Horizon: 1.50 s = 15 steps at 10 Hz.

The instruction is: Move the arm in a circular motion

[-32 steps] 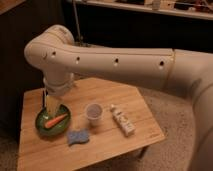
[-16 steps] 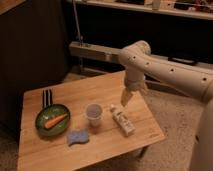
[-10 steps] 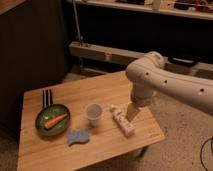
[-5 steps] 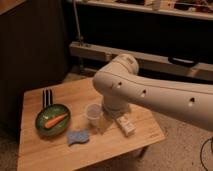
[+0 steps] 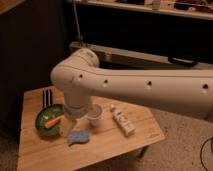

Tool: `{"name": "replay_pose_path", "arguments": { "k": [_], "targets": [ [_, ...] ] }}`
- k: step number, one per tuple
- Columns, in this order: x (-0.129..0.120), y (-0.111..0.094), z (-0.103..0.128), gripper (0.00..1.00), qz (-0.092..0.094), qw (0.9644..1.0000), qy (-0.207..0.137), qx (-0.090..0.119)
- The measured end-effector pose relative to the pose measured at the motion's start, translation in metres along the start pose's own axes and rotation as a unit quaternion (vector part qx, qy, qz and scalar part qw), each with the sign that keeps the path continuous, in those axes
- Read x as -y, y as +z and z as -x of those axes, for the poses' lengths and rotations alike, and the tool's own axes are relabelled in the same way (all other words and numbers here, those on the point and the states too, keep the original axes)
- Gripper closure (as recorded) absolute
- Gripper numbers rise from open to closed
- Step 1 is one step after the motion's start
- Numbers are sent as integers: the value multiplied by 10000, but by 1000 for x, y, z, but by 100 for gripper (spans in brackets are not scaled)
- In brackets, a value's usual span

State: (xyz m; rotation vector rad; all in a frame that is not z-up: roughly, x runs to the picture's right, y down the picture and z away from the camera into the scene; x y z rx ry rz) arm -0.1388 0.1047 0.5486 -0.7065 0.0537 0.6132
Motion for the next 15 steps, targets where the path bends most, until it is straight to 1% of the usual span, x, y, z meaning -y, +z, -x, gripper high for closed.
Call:
{"name": "replay_pose_path", "arguments": {
  "k": [1, 2, 3, 4, 5, 6, 8, 9, 10, 11, 12, 13, 15],
  "targets": [
    [0, 1, 19, 20, -40, 9999, -155, 47],
    [8, 2, 38, 20, -138, 9994, -300, 87],
    [20, 4, 53, 20, -215, 9989, -404, 110],
    [35, 5, 62, 20, -276, 9985, -457, 121],
    [53, 6, 68, 20, -331, 9983, -472, 118],
    [85, 9, 74, 20, -364, 9983, -438, 107],
    [130, 17, 76, 20, -375, 9989, -252, 108],
    [162, 22, 71, 20, -375, 9992, -52, 107],
    [192, 30, 60, 20, -385, 9990, 191, 82],
    [216, 37, 46, 20, -401, 9983, 416, 45],
    [239, 43, 26, 20, -415, 9969, 664, -8],
    [259, 48, -4, 20, -412, 9945, 962, -93],
    [276, 53, -43, 20, -410, 9897, 1365, -160]
  ]
}}
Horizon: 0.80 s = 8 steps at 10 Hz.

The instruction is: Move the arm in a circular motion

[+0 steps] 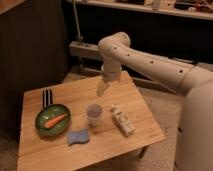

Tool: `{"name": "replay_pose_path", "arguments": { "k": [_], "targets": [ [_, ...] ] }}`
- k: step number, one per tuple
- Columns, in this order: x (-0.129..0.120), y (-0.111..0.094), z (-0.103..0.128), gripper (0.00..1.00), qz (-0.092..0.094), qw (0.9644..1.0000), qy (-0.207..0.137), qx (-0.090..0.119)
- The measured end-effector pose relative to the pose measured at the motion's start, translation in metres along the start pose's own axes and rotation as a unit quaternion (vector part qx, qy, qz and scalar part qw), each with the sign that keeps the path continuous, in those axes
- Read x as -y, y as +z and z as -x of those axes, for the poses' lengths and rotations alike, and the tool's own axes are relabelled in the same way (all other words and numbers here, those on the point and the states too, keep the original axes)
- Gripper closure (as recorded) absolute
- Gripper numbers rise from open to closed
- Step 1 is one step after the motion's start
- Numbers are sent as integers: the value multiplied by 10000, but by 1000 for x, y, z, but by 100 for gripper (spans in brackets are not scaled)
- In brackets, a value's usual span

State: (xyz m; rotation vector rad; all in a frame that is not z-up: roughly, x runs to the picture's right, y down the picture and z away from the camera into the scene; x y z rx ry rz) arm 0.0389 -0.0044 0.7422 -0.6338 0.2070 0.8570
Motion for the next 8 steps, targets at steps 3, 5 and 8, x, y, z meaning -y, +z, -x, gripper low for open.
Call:
{"name": "replay_pose_path", "arguments": {
  "k": [3, 5, 8],
  "targets": [
    [33, 7, -73, 20, 14, 9972, 744, -28],
    [40, 6, -125, 20, 67, 9929, 1174, 154],
    [12, -6, -213, 20, 140, 9852, 1657, 416]
  ]
}}
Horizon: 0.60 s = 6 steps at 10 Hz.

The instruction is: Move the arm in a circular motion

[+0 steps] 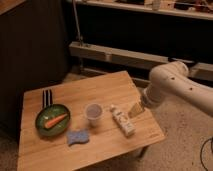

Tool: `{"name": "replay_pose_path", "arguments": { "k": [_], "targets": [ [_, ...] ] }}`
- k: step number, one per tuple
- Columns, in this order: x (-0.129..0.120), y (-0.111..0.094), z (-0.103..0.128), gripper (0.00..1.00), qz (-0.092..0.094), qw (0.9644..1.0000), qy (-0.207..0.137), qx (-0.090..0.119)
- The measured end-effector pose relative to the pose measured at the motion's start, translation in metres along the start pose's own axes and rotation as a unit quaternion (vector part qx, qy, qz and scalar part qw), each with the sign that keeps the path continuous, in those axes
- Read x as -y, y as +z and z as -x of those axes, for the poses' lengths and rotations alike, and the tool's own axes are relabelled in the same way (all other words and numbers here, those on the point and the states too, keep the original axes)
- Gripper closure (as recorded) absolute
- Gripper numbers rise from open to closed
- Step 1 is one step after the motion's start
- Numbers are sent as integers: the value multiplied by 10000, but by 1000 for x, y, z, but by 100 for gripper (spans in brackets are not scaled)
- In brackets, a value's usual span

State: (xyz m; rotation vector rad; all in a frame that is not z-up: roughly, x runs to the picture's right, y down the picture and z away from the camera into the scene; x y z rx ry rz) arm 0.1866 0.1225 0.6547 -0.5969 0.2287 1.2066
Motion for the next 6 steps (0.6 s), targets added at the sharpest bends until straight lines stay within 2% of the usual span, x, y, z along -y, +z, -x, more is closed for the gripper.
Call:
{"name": "replay_pose_path", "arguments": {
  "k": [1, 2, 3, 5, 6],
  "targets": [
    [-11, -7, -26, 20, 18, 10000, 38, 40],
    [-19, -12, -40, 20, 47, 10000, -24, 84],
    [-34, -22, -57, 20, 135, 9995, -232, 182],
    [-57, -34, -59, 20, 271, 9972, -616, 336],
    [-81, -43, -54, 20, 377, 9938, -938, 469]
  ]
}}
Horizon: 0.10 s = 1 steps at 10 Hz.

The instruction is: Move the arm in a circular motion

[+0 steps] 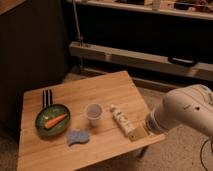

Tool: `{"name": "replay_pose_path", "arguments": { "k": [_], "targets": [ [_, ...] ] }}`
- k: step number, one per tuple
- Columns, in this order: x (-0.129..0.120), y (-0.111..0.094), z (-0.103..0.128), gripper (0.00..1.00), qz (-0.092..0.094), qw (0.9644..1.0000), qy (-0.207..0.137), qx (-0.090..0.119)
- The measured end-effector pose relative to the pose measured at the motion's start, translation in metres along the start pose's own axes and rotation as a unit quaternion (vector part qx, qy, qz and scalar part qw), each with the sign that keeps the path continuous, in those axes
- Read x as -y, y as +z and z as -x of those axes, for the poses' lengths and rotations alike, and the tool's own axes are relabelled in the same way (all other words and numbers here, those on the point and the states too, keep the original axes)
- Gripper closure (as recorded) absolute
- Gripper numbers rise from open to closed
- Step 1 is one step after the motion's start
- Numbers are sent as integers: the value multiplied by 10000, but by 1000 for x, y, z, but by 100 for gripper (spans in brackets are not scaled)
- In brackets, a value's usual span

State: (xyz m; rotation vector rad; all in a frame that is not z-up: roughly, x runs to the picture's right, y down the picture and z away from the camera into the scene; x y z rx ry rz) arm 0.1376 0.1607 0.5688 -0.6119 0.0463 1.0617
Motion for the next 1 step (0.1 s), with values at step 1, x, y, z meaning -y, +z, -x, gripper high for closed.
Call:
{"name": "replay_pose_path", "arguments": {
  "k": [1],
  "targets": [
    [-12, -3, 8, 20, 52, 9998, -168, 70]
  ]
}}
